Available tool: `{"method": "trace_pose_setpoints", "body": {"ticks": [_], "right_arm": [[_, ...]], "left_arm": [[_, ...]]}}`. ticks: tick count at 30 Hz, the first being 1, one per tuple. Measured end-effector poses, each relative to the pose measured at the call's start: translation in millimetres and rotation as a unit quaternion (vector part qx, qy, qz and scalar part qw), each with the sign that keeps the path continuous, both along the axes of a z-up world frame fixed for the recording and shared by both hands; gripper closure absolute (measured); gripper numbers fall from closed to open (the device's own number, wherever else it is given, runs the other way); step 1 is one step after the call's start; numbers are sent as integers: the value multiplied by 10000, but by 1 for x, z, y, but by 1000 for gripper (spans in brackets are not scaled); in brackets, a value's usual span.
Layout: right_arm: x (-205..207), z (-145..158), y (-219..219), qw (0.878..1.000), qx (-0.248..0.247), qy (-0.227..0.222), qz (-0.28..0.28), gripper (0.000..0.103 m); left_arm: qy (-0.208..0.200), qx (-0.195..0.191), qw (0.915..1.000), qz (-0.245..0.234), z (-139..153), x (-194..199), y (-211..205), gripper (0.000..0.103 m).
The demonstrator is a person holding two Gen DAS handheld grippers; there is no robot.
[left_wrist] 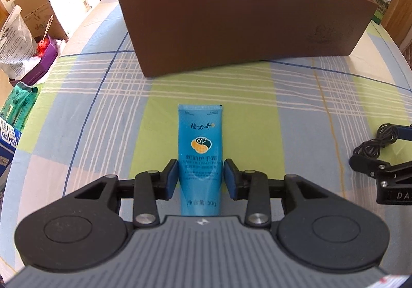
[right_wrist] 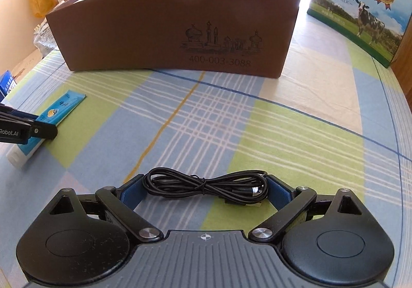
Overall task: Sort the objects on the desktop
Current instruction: 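Lift the blue tube and black cable and carry them over the box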
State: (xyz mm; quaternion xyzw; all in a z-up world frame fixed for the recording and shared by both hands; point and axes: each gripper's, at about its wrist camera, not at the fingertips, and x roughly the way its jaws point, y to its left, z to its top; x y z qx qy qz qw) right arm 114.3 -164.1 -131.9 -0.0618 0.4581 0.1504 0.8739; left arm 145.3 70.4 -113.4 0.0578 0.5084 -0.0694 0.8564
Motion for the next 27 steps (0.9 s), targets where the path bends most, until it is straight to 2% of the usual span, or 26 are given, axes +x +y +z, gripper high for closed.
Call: {"method": "trace_pose_setpoints", "body": {"ticks": [10, 16, 27], "right_arm": [[-9, 4, -5, 9999, 53, 110, 99, 9], [-14, 7, -11, 9996, 193, 201, 42, 9], [-18, 20, -15, 9993, 370, 0, 53, 9]], "left_arm": [[75, -194, 9997, -160, 3, -15, -1, 73], [-13, -271, 9995, -141, 15, -26, 4, 73], [-586, -306, 9977, -138, 46, -34, 5, 73]]}}
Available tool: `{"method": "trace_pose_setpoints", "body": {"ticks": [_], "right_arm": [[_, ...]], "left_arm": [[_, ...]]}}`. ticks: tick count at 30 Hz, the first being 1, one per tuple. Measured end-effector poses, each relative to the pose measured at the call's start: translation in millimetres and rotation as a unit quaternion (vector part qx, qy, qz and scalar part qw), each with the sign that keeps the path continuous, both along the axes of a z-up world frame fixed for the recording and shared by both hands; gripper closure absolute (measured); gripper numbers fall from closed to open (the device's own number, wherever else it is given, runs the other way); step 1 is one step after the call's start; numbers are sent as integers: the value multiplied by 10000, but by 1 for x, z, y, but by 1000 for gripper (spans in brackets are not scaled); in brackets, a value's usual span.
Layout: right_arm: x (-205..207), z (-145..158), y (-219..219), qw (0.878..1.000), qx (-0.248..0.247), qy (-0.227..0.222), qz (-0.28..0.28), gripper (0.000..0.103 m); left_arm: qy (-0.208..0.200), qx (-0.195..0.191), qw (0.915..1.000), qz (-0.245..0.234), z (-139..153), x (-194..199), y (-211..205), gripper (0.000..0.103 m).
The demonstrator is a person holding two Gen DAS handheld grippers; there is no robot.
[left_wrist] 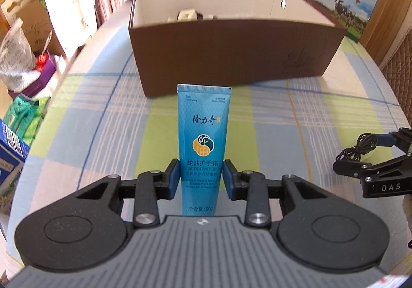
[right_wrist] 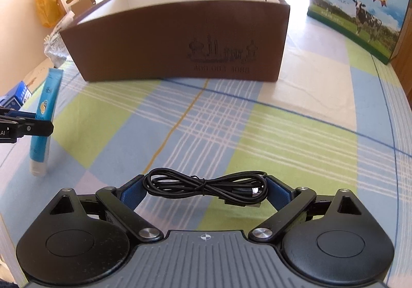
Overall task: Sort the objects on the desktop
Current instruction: 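Lift the blue tube and black cable and carry them over the box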
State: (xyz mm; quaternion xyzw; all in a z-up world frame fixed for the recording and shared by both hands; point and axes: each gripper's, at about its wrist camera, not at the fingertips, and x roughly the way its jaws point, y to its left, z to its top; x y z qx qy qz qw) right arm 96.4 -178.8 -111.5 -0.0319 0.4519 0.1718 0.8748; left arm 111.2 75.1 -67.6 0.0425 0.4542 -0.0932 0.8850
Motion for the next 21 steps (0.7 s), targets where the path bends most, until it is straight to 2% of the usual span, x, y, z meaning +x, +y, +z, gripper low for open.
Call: {"method": "trace_pose_setpoints", "body": {"ticks": [11, 21], "right_arm": [[3, 14, 4, 9996, 65, -249, 130, 9], [19, 42, 6, 9978, 244, -580, 224, 9]], "left_arm": [[-430, -136, 9989, -110, 24, -1, -5, 73], [-776, -221, 9964, -245, 52, 6, -7, 73]]}}
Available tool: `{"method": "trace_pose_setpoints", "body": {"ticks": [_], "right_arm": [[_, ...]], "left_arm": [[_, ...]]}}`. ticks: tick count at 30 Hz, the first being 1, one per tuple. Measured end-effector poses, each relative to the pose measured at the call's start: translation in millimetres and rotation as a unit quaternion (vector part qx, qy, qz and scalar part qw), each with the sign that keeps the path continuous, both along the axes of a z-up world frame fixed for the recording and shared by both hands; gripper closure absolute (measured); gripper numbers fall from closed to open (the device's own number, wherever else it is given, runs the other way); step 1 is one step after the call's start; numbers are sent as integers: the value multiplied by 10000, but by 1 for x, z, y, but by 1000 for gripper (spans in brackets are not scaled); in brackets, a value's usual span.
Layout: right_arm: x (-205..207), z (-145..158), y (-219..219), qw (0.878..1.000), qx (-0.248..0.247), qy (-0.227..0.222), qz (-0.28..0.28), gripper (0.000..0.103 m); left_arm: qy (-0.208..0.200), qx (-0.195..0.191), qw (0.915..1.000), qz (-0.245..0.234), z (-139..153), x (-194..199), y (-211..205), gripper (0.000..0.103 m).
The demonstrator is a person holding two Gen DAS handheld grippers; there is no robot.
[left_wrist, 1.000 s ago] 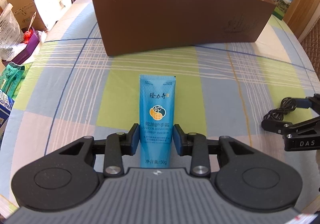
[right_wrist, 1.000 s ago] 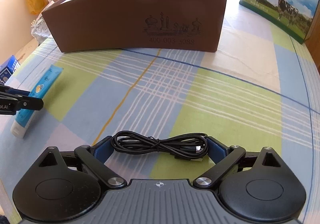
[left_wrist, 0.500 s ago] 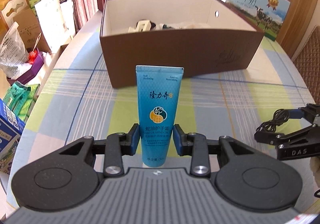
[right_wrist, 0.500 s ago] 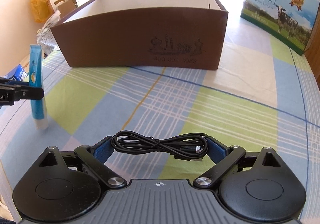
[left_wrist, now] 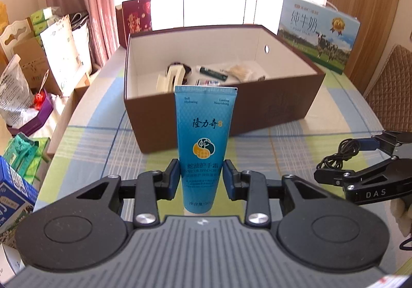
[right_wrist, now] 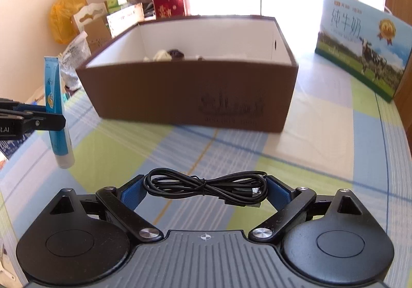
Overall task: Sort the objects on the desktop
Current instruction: 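Lift the blue tube and black cable and carry them over the box, then lower the tube and cable into the box and open both tools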
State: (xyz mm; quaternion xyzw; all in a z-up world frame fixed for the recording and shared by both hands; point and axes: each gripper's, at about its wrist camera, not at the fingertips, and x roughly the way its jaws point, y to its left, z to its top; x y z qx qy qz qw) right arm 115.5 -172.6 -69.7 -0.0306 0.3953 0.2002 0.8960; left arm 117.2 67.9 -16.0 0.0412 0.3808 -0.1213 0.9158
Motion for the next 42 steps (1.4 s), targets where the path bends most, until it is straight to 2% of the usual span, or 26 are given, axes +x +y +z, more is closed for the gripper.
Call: {"method": "trace_pose_setpoints", "body": {"ticks": [16, 28, 34, 42], "right_arm": [[48, 57, 9, 9977, 260, -603, 187, 9], [106, 78, 20, 9958, 347, -821, 194, 9], [147, 75, 23, 9966, 433, -691, 61, 9], [187, 54, 21, 9989, 348, -293, -97, 9]], "left_arm": [[-738, -39, 9970, -210, 55, 35, -7, 73], [-950, -46, 9950, -304, 71, 94, -13, 73], [-766, -237, 9963, -324, 61, 139, -14, 73], [-54, -315, 9989, -341, 14, 179, -19, 73]]}}
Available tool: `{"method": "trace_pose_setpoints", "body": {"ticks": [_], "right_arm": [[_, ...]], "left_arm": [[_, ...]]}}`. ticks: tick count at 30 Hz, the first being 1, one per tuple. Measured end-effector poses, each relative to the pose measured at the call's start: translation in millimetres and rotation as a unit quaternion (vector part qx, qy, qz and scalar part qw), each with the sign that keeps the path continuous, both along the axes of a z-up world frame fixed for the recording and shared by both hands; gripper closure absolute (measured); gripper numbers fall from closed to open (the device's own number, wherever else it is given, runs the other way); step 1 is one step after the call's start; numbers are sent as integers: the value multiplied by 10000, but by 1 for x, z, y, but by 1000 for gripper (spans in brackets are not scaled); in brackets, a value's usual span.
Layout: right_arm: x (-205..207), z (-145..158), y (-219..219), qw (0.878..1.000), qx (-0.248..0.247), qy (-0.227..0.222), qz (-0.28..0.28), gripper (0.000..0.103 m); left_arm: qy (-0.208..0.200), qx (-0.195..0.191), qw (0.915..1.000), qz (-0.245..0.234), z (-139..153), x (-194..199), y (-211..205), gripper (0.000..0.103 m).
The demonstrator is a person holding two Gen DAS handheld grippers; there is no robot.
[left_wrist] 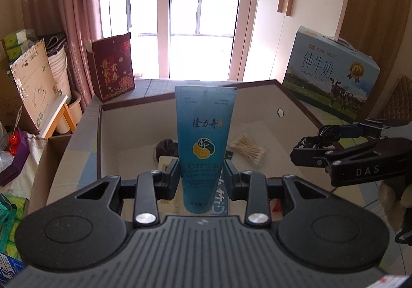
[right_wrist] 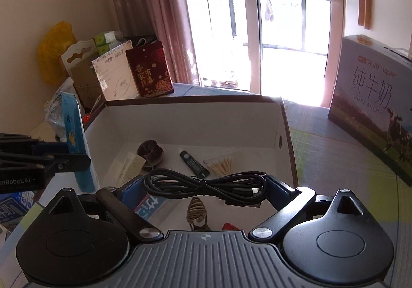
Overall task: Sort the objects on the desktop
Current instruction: 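Lower the tube and cable into the box and open both tools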
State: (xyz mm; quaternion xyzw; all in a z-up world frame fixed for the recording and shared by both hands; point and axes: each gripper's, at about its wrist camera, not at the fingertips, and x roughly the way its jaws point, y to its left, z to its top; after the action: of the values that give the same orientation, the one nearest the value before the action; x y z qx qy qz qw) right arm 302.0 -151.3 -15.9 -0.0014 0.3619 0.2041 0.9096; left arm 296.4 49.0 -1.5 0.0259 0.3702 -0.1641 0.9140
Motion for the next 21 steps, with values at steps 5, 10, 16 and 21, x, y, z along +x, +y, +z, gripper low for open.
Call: {"method": "trace_pose_setpoints", "body": {"ticks": [5, 10, 16, 21], "right_arm": [[14, -7, 2, 9998, -147, 119, 32, 9], [24, -13, 7, 9992, -330, 206, 129, 9], [33, -24, 13, 9976, -564, 332, 246, 9], [39, -31, 18, 9965, -665, 416, 299, 9]], "left_arm": [[673, 11, 9977, 108, -32, 17, 1, 73], [1214, 52, 9924, 212, -53, 26, 3, 73], [1578, 76, 9870, 308, -66, 36, 4, 73], [1782, 57, 9833, 372, -75, 44, 5, 72]]}}
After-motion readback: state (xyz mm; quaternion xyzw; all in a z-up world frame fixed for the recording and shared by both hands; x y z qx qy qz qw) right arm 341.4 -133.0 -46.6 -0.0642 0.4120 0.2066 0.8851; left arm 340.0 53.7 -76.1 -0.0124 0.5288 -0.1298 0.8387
